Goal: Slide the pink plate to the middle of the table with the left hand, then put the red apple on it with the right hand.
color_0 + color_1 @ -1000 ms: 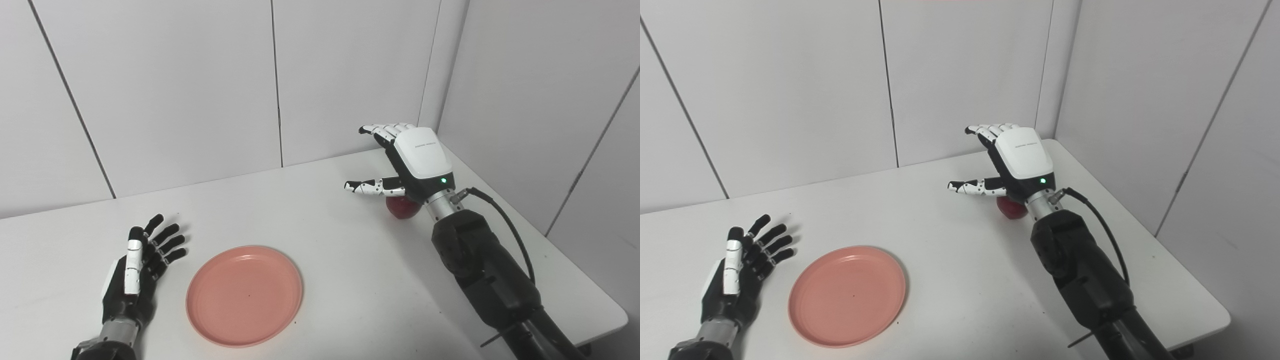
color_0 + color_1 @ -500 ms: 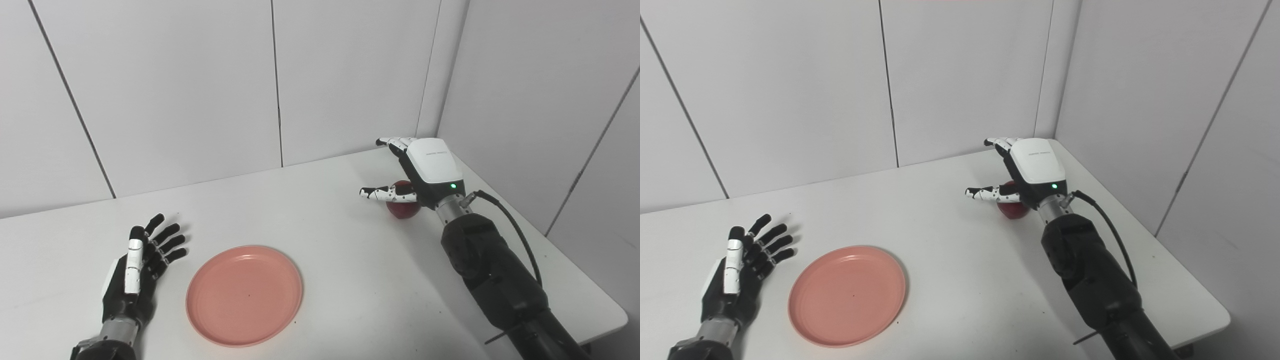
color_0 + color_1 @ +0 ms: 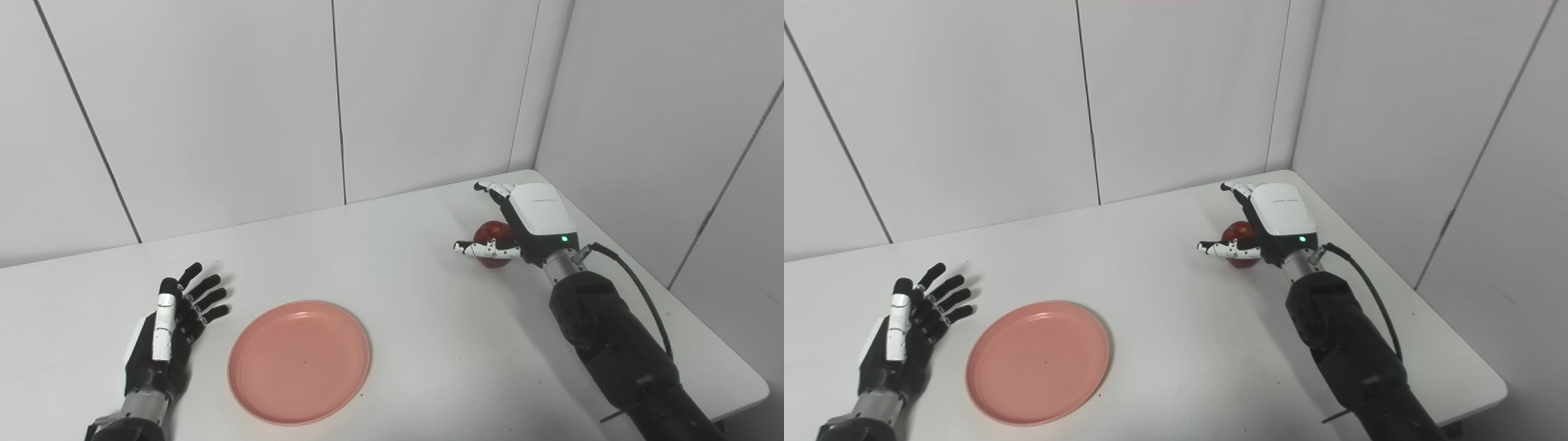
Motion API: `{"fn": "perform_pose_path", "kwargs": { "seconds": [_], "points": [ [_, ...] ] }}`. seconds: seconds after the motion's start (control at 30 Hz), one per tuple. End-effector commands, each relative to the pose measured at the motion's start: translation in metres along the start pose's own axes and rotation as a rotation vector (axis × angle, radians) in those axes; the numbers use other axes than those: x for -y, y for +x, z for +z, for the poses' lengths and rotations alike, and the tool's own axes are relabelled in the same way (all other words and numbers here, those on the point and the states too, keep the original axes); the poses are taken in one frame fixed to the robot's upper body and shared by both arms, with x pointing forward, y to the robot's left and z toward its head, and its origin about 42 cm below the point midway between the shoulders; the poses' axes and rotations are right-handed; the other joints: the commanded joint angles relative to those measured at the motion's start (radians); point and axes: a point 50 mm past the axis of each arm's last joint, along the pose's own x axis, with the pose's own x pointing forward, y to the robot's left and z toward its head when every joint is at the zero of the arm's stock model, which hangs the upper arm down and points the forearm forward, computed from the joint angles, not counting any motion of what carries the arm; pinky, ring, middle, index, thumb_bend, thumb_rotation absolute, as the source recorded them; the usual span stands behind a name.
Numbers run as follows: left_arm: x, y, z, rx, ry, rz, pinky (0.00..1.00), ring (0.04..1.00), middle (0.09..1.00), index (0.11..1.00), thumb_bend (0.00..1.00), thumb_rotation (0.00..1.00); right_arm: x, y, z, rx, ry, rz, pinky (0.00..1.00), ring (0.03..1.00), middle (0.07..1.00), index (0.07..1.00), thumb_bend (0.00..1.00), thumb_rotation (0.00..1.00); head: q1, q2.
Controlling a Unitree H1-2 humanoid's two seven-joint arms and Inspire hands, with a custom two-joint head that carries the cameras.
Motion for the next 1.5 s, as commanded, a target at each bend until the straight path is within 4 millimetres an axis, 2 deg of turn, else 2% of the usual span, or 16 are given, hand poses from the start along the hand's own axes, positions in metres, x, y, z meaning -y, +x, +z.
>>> {"fn": "perform_pose_path", "kwargs": {
  "seconds": [0.0, 0.33, 0.6, 1.47],
  "points": [
    [-0.003, -0.01, -0.021, -0.097, -0.011, 0.008, 0.74, 0.805, 0.834, 0.87, 0.68, 0.96, 0.02, 0.012, -0.007, -0.021, -0.016, -0.076, 0.71, 0.774, 0.799, 0.8, 0.88, 0.76, 0.0, 0.001],
    [-0.001, -0.012, -0.021, -0.103, -0.009, 0.013, 0.75, 0.805, 0.842, 0.864, 0.68, 0.97, 0.002, 0.007, -0.006, -0.02, -0.006, -0.03, 0.7, 0.768, 0.795, 0.807, 0.89, 0.76, 0.007, 0.0],
    [0.0, -0.013, -0.023, -0.108, -0.006, 0.014, 0.75, 0.806, 0.842, 0.873, 0.68, 0.98, -0.006, 0.006, -0.005, -0.029, 0.009, 0.0, 0.74, 0.786, 0.806, 0.816, 0.87, 0.75, 0.009, 0.001],
    [0.002, -0.013, -0.022, -0.109, -0.008, 0.008, 0.76, 0.804, 0.839, 0.865, 0.67, 0.98, -0.005, 0.007, -0.009, -0.036, -0.008, 0.002, 0.73, 0.776, 0.796, 0.807, 0.86, 0.74, 0.019, 0.009]
  ]
}}
